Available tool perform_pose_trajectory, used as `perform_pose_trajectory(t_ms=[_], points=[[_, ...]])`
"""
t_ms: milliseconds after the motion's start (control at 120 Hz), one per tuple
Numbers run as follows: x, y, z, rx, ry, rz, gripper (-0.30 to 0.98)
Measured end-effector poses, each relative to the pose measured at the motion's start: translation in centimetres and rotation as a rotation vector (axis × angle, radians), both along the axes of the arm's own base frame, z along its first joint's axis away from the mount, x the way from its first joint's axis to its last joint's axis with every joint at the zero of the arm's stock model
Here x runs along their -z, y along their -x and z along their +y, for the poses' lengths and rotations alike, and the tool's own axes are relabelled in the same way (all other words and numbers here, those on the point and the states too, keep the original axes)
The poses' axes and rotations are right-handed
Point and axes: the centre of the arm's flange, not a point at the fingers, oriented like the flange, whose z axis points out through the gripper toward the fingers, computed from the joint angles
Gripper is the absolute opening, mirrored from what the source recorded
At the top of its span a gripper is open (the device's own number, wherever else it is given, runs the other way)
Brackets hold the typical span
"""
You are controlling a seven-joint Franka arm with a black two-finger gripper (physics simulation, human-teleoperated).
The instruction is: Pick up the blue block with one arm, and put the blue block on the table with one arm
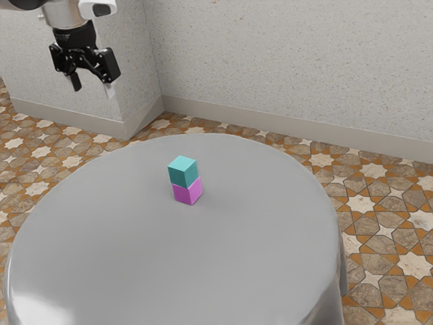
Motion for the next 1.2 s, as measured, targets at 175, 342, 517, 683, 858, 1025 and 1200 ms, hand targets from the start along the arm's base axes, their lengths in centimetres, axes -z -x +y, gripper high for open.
perform_pose_trajectory(t_ms=[175,342,517,683,858,1025,1200], points=[[0.1,0.0,0.1,-0.001,0.002,0.005,0.69],[-10.9,0.7,-1.0,0.010,-0.007,-0.162,0.69],[-9.0,-1.9,-3.8,0.058,0.000,-0.091,0.69],[-5.3,-5.2,-4.6,0.069,-0.003,-0.050,0.69],[-2.1,-8.5,-4.0,0.058,-0.011,-0.057,0.69],[6.3,-14.4,-4.3,0.062,-0.014,-0.020,0.69],[16.9,-19.3,-4.1,0.056,0.018,0.031,0.69]])
